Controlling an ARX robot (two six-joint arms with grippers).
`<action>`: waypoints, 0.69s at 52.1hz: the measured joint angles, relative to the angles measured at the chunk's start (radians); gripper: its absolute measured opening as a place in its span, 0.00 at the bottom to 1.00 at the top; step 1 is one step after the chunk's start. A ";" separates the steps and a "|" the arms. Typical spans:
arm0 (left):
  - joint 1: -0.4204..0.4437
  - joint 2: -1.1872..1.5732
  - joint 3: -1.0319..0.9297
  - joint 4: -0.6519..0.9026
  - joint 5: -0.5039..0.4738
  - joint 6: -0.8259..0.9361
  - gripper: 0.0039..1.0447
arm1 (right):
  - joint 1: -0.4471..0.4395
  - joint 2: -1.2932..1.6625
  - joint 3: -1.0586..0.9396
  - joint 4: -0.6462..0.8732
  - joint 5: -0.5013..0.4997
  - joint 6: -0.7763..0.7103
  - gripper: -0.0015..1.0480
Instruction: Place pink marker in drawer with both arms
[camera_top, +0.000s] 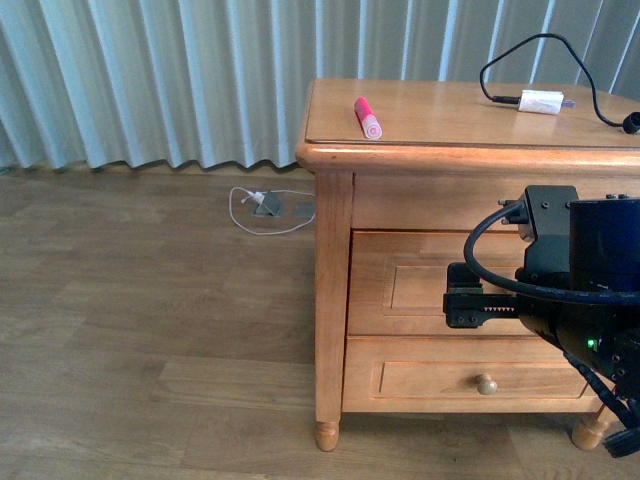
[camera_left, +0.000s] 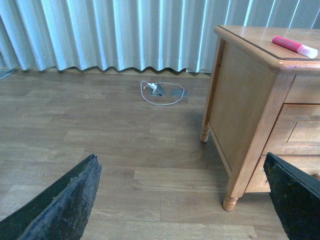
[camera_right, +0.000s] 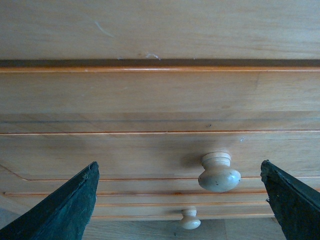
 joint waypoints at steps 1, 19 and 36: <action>0.000 0.000 0.000 0.000 0.000 0.000 0.95 | -0.001 0.002 0.003 0.000 0.000 0.000 0.92; 0.000 0.000 0.000 0.000 0.000 0.000 0.95 | -0.023 0.056 0.055 0.016 -0.024 -0.042 0.92; 0.000 0.000 0.000 0.000 0.000 0.000 0.95 | -0.037 0.094 0.068 0.019 -0.025 -0.087 0.92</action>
